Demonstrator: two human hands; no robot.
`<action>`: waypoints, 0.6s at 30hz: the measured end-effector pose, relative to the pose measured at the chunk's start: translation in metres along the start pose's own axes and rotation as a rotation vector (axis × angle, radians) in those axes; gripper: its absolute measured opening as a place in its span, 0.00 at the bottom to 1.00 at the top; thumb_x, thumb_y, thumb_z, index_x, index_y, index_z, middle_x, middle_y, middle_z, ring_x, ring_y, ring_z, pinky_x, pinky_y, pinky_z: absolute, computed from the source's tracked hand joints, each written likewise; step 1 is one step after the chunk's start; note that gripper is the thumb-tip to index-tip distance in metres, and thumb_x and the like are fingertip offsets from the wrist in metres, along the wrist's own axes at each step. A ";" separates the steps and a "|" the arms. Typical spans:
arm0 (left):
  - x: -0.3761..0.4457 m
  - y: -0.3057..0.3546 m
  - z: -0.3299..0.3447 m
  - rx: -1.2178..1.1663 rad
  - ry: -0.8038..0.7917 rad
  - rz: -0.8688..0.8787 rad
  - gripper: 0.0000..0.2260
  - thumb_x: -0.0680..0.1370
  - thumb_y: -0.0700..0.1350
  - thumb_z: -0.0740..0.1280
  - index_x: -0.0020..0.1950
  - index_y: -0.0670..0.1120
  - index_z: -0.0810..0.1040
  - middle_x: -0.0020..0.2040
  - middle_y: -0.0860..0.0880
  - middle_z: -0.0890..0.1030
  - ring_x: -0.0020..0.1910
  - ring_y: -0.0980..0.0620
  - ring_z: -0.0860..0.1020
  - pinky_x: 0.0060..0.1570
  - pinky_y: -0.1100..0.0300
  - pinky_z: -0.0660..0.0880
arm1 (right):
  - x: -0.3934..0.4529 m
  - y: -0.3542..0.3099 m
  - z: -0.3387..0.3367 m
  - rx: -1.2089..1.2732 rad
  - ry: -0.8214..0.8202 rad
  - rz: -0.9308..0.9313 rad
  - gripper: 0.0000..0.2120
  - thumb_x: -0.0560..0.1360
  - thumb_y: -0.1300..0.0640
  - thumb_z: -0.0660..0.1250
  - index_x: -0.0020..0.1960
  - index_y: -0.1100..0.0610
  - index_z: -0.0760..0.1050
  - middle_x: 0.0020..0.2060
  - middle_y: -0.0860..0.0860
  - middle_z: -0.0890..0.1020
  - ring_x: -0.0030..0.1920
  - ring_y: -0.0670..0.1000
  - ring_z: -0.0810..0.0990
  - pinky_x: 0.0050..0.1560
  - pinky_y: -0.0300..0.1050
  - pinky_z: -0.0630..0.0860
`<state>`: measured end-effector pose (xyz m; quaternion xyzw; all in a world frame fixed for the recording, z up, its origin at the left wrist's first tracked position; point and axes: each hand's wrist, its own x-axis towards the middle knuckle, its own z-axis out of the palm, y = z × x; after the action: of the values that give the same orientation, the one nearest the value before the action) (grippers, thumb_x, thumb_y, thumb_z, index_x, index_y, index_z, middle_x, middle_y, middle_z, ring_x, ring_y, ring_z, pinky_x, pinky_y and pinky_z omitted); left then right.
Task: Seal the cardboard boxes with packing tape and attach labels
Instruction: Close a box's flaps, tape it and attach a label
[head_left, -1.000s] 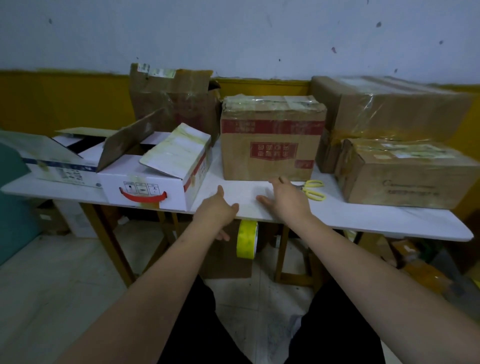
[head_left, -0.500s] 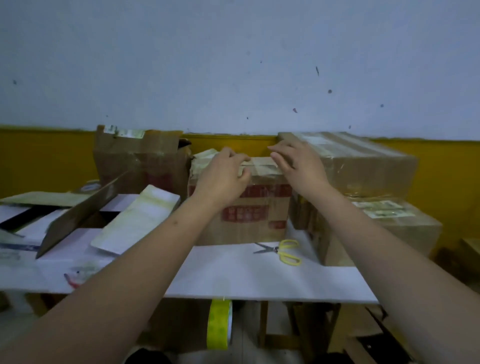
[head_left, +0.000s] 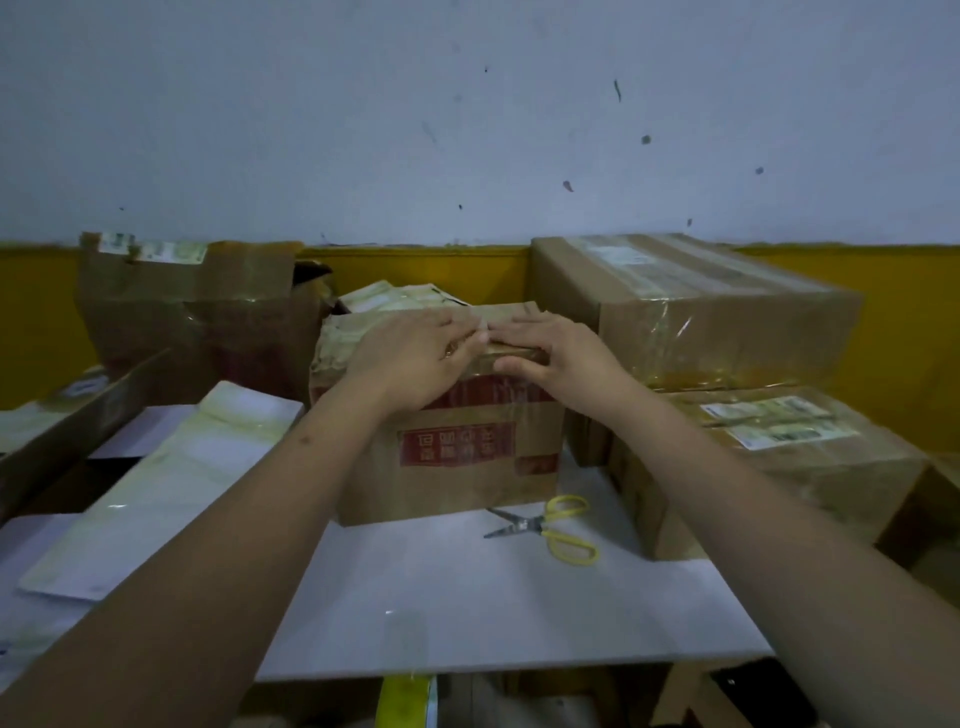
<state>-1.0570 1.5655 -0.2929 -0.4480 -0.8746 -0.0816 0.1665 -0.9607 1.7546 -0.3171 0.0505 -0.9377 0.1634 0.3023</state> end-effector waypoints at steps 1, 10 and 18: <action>0.000 -0.003 0.000 0.001 -0.037 0.013 0.32 0.79 0.70 0.43 0.79 0.58 0.62 0.80 0.54 0.62 0.78 0.51 0.60 0.74 0.50 0.59 | -0.001 -0.001 0.001 -0.012 0.012 0.000 0.20 0.76 0.46 0.70 0.67 0.48 0.78 0.65 0.44 0.79 0.69 0.46 0.71 0.69 0.41 0.64; 0.000 -0.005 0.005 0.009 -0.142 0.010 0.38 0.73 0.73 0.41 0.79 0.61 0.60 0.82 0.49 0.57 0.80 0.48 0.55 0.78 0.46 0.54 | -0.010 -0.018 0.012 -0.187 0.116 -0.019 0.16 0.79 0.46 0.65 0.64 0.48 0.80 0.59 0.47 0.84 0.61 0.50 0.79 0.68 0.49 0.67; -0.004 -0.055 -0.024 -0.081 -0.345 -0.111 0.38 0.70 0.77 0.42 0.80 0.66 0.52 0.83 0.45 0.45 0.81 0.44 0.43 0.78 0.40 0.46 | -0.015 -0.030 0.009 -0.296 0.003 0.042 0.21 0.82 0.40 0.56 0.71 0.44 0.70 0.65 0.46 0.79 0.67 0.50 0.75 0.75 0.54 0.57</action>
<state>-1.0939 1.5230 -0.2719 -0.4126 -0.9096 -0.0480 -0.0089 -0.9481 1.7236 -0.3246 -0.0147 -0.9520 0.0299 0.3043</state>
